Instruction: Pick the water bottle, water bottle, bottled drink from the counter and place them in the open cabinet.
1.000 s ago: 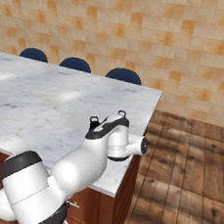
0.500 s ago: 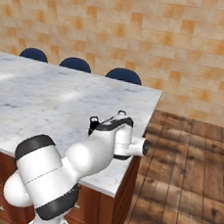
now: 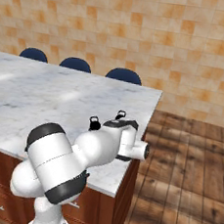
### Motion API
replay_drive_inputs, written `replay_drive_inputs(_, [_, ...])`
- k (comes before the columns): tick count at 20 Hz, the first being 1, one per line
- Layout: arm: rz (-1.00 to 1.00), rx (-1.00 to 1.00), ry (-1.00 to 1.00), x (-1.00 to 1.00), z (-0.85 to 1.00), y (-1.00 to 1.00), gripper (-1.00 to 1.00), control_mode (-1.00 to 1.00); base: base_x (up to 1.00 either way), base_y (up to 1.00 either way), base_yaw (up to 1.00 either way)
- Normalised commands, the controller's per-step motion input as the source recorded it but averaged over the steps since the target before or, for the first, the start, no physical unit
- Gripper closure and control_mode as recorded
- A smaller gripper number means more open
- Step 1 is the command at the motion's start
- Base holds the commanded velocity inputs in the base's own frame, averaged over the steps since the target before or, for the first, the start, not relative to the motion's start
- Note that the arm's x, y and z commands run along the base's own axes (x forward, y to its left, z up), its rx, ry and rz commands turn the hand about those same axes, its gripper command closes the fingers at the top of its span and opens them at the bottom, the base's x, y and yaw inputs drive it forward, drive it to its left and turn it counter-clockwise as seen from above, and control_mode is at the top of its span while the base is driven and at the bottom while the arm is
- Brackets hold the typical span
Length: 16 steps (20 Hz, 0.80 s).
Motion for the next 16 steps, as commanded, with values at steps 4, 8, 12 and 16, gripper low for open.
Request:
replay_drive_inputs(4, [0.00,0.06,0.00,0.07,-0.09,0.01,-1.00,-1.00,0.00,0.00,0.00])
replay_drive_inputs(8, [0.00,0.04,0.00,0.12,-0.07,0.05,-1.00,-1.00,0.00,0.00,0.00])
replay_drive_inputs(12, [0.00,0.05,0.00,0.09,-0.04,0.10,-1.00,-1.00,0.00,0.00,0.00])
replay_drive_inputs(16, [0.01,0.05,0.00,0.03,-0.02,0.12,-1.00,-1.00,0.00,0.00,0.00])
